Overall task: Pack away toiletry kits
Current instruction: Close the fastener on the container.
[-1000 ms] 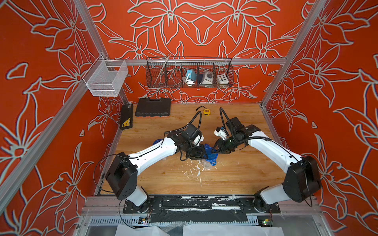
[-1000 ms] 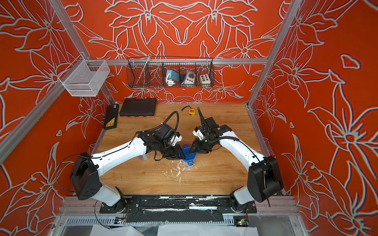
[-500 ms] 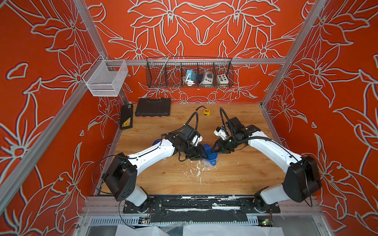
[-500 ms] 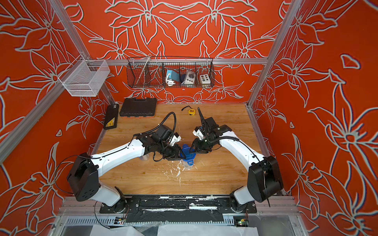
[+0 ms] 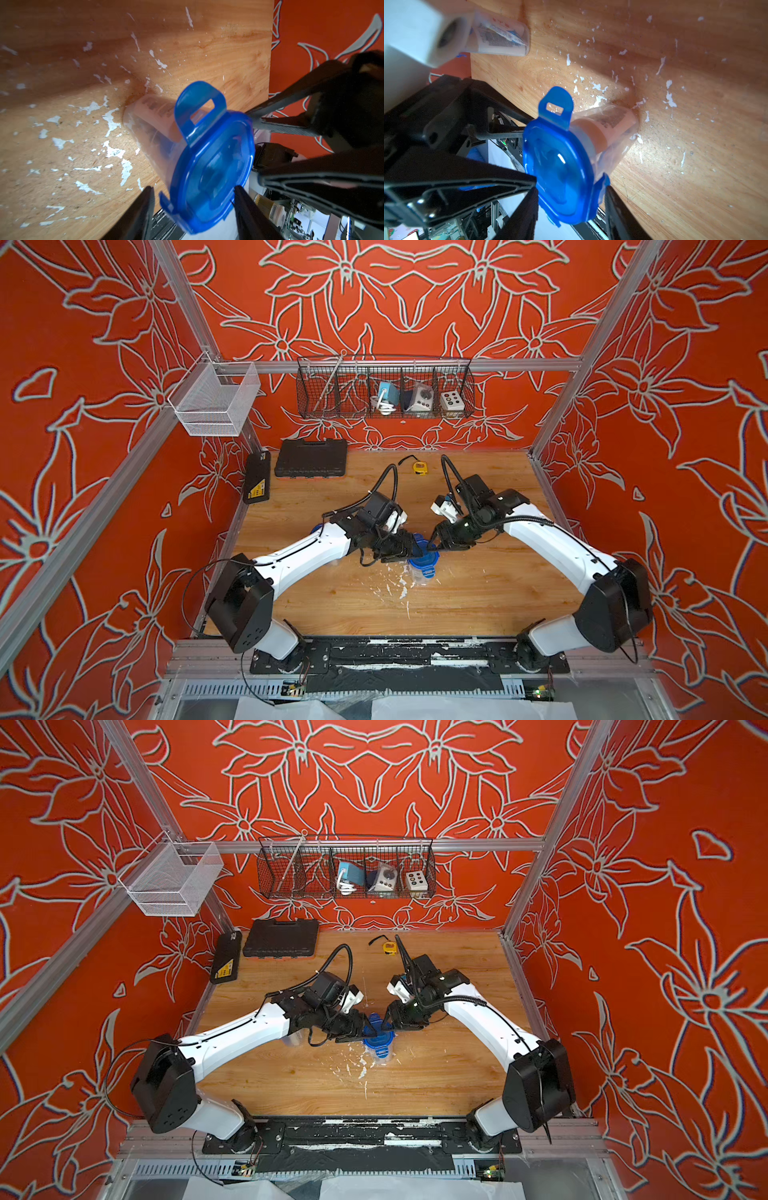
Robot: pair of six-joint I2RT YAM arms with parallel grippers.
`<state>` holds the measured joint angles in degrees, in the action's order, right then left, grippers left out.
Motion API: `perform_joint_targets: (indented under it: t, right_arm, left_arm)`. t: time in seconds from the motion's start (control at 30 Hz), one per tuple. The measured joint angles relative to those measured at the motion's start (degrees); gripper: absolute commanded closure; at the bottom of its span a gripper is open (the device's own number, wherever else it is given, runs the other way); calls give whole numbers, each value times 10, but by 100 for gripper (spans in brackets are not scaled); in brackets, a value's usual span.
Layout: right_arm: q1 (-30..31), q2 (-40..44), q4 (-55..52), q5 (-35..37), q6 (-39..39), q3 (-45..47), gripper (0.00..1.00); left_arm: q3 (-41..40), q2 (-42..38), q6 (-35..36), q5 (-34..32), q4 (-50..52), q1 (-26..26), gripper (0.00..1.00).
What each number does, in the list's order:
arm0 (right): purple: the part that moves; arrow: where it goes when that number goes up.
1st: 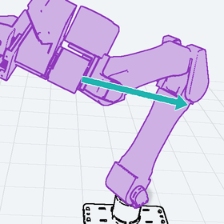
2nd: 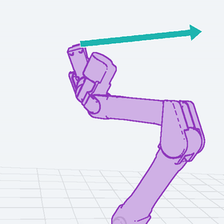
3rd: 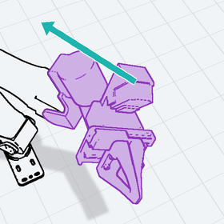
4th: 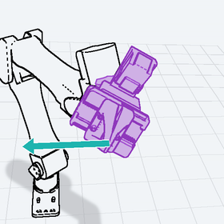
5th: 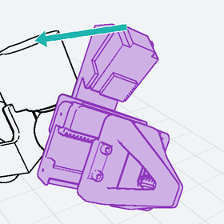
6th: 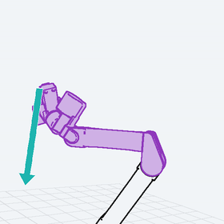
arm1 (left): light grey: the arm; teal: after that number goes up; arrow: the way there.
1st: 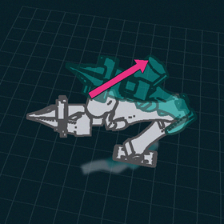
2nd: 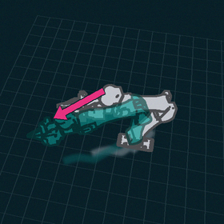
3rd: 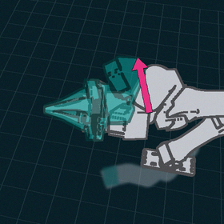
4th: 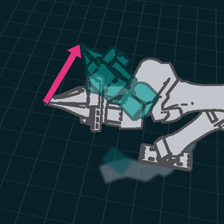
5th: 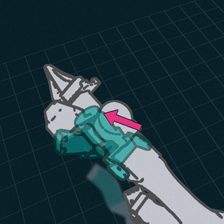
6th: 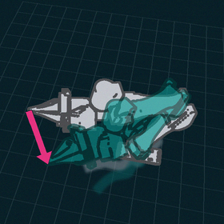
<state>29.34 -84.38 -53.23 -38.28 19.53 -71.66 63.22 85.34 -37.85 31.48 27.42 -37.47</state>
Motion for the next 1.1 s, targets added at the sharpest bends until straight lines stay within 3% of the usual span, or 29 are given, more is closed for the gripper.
perform_joint_targets:
  t: [0.13, 0.23, 0.4, 0.63, 0.83, 1.1]
  right_arm:
    - [0, 1, -17, 21, -15, -23, 23]
    - [0, 3, -42, 45, -27, -30, 18]
    - [-2, 56, -90, 83, -38, -13, 17]
    - [-1, 185, -110, 85, -45, 59, 6]
    - [9, 163, -80, 71, -49, 75, 3]
    - [53, 124, -32, 58, -46, 89, 3]
  left_arm:
    - [2, -13, 12, -4, 14, 6, 23]
    - [15, -16, 26, -12, 42, 7, 22]
    - [87, 2, 72, -59, 106, 13, 31]
    - [203, 118, 116, -97, 114, 22, 33]
    - [255, 192, 126, -124, 116, 21, 33]
    - [263, 199, 127, -145, 118, 15, 34]
